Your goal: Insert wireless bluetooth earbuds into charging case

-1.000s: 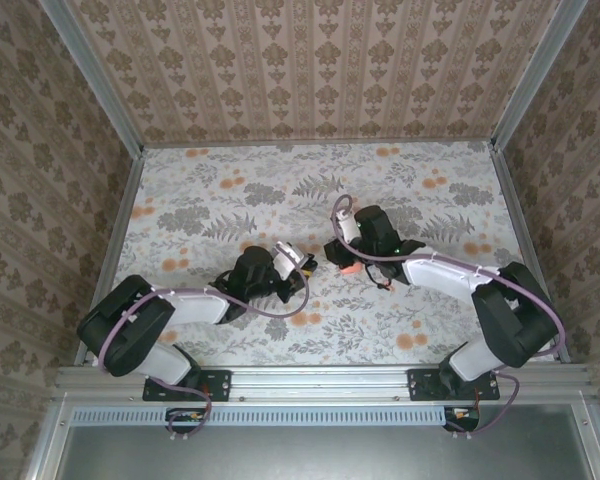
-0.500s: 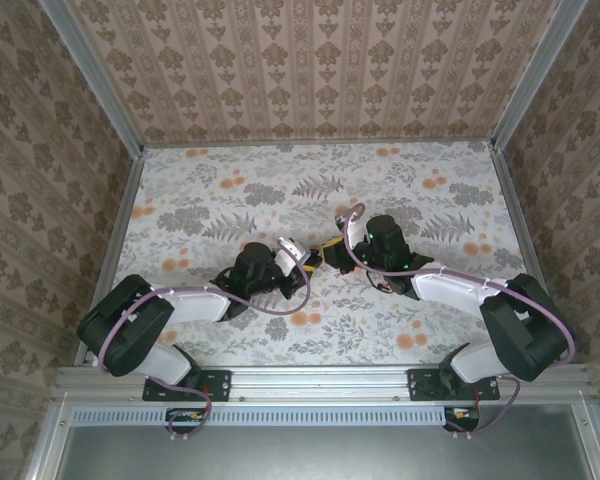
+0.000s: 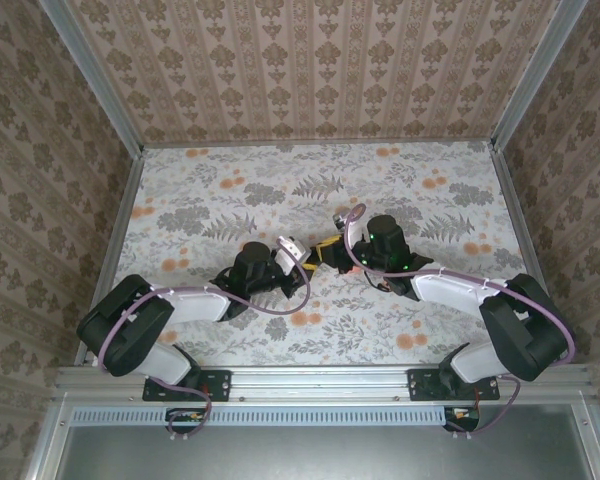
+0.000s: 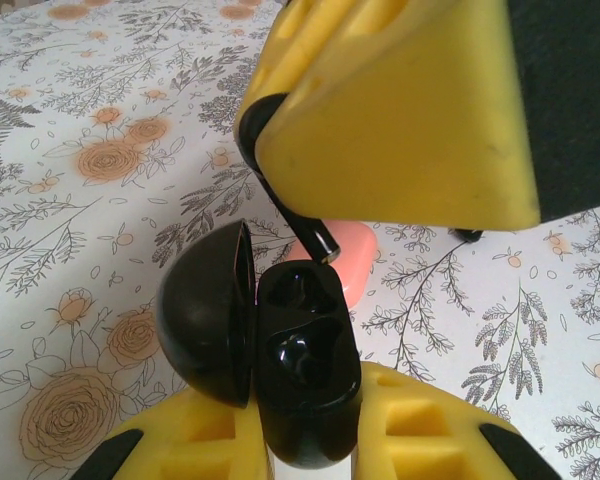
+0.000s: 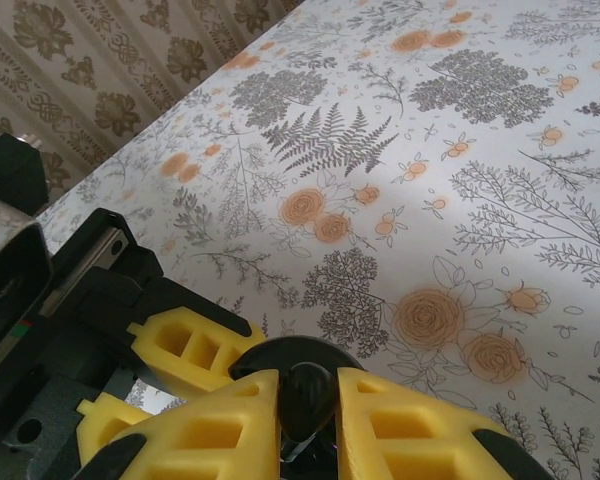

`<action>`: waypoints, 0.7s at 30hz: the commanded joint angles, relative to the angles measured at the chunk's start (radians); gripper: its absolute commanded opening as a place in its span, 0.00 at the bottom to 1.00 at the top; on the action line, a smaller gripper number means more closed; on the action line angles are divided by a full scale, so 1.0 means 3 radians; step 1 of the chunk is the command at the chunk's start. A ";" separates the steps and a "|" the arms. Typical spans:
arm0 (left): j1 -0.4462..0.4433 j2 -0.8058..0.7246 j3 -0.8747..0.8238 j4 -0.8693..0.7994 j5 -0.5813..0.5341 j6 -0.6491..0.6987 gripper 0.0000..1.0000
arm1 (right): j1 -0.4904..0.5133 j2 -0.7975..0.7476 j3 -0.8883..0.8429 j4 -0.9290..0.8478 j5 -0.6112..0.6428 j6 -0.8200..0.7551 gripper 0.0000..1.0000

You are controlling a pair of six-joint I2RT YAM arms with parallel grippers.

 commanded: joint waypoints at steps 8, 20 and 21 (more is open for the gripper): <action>0.0028 -0.0112 0.0059 0.0132 0.0048 -0.0095 0.13 | 0.0051 0.0020 -0.0056 0.0147 -0.0102 0.0010 0.21; 0.0029 -0.0175 0.0051 0.0193 0.0043 -0.0120 0.13 | 0.0076 0.0075 -0.0066 0.0175 -0.0078 -0.0036 0.21; 0.0029 -0.0180 0.0052 0.0193 0.0039 -0.0120 0.13 | 0.0077 0.0076 -0.0070 0.0175 -0.0077 -0.0037 0.21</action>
